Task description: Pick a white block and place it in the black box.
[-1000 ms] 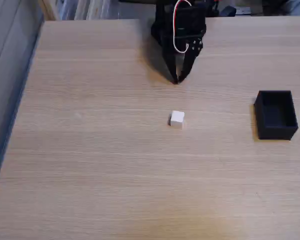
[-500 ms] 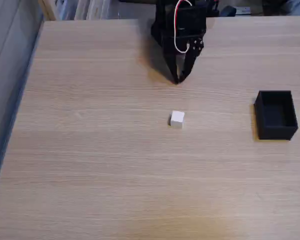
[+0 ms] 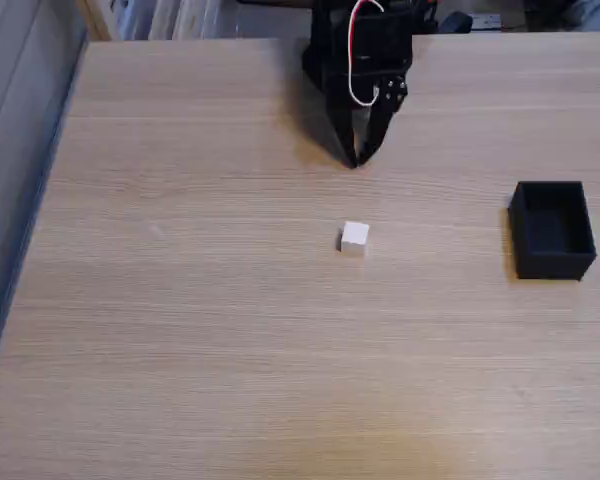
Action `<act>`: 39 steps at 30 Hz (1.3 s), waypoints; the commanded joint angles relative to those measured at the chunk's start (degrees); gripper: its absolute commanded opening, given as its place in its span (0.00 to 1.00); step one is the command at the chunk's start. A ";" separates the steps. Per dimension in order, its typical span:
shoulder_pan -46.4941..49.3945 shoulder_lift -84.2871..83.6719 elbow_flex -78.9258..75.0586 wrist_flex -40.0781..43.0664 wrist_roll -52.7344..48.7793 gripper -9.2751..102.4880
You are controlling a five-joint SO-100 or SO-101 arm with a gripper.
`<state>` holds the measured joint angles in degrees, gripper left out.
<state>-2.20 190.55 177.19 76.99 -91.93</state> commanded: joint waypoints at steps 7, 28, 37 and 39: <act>0.09 0.35 0.88 0.18 -0.35 0.08; -2.46 -19.25 -13.10 -6.94 0.70 0.08; -1.14 -39.81 -23.20 -16.79 3.69 0.17; -0.18 -41.40 -23.20 -18.81 3.25 0.20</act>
<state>-3.34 151.61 156.27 60.56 -88.42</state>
